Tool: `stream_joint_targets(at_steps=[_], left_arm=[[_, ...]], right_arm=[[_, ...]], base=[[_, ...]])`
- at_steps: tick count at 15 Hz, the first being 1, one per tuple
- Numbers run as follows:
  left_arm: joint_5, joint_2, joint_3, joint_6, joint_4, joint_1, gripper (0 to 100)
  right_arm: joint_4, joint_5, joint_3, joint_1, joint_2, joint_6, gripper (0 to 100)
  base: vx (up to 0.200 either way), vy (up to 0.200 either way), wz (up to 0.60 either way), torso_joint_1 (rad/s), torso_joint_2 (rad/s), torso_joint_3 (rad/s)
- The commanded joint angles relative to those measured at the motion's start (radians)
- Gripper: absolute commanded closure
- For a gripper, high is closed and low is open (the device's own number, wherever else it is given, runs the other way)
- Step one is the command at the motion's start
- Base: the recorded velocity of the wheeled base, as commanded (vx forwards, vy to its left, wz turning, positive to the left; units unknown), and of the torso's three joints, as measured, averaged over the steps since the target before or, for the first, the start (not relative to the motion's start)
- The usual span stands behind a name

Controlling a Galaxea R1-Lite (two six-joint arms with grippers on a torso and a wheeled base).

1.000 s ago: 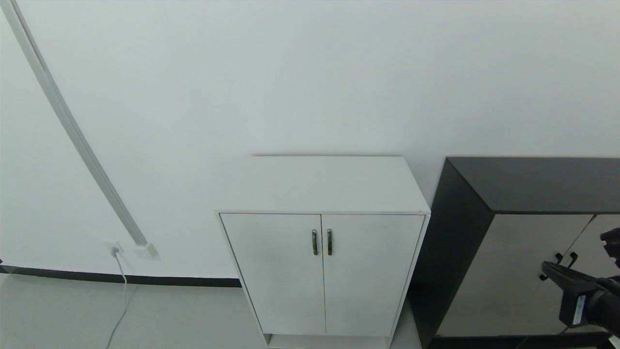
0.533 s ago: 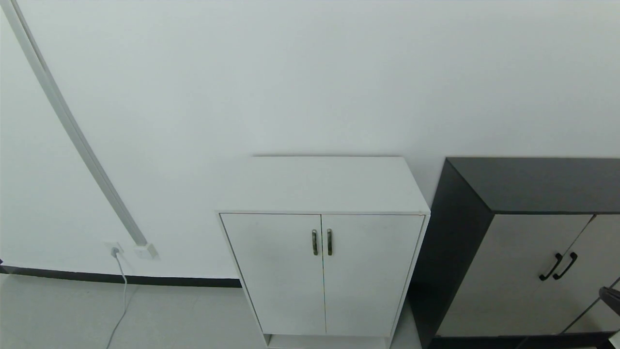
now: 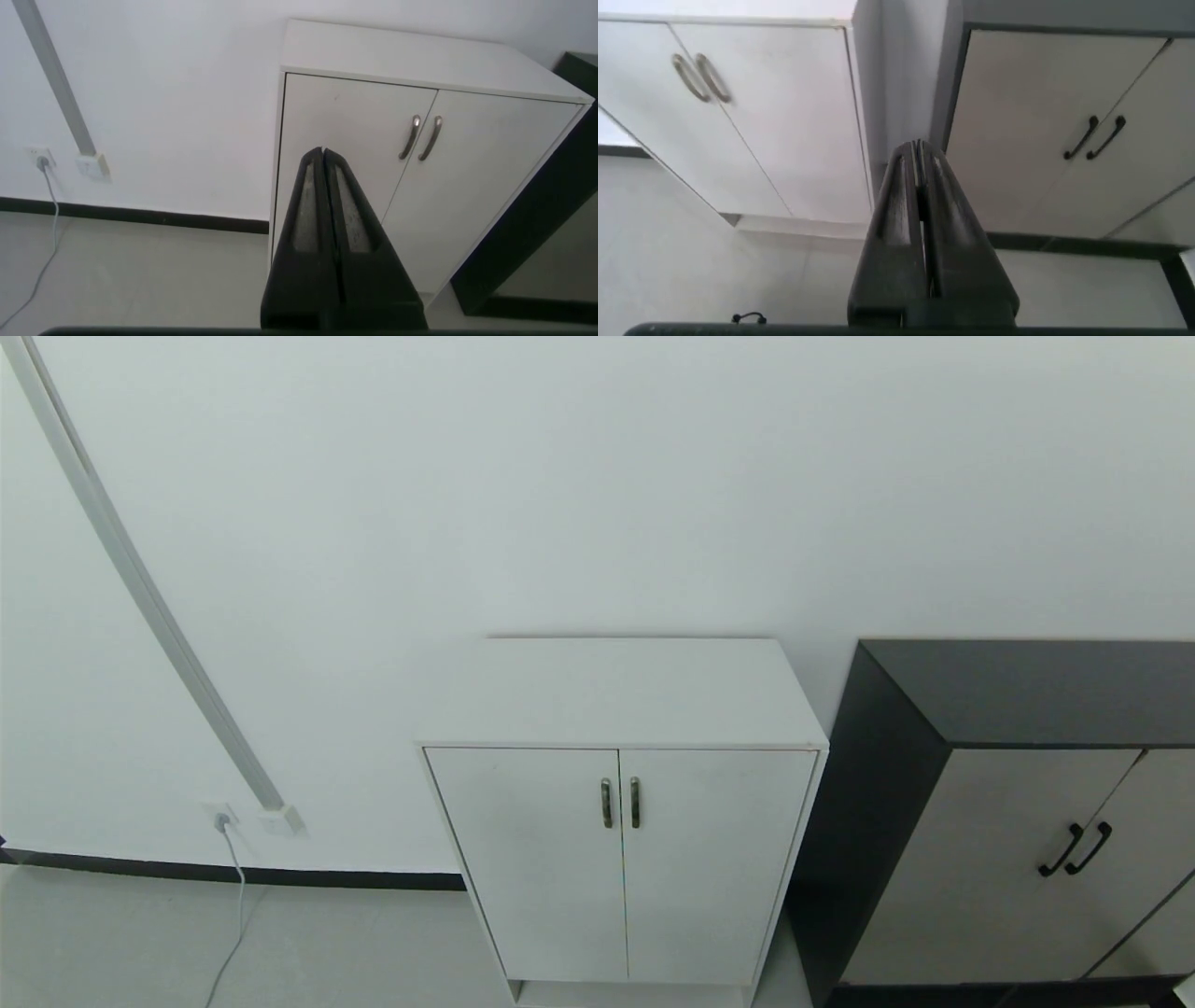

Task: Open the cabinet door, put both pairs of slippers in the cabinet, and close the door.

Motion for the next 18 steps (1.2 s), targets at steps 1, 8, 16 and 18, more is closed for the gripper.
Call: stream_joint_targets(at_steps=[1, 8, 16, 18], left_arm=[[0.001, 0.001, 0.0, 0.0, 0.0, 0.0, 100], [0.001, 0.001, 0.0, 0.0, 0.0, 0.0, 100], [0.001, 0.001, 0.0, 0.0, 0.0, 0.0, 100], [0.001, 0.001, 0.0, 0.0, 0.0, 0.0, 100]], right_arm=[[0.047, 0.029, 0.015, 0.004, -0.096, -0.001, 100], [0.207, 0.116, 0.093, 0.004, -0.247, -0.023, 100], [0.213, 0.129, 0.091, -0.144, -0.368, -0.033, 100], [0.213, 0.129, 0.091, -0.166, -0.4, -0.033, 100]], base=[[0.0, 0.0, 0.0, 0.0, 0.0, 0.0], [0.0, 0.0, 0.0, 0.0, 0.0, 0.0], [0.0, 0.0, 0.0, 0.0, 0.0, 0.0], [0.0, 0.0, 0.0, 0.0, 0.0, 0.0]])
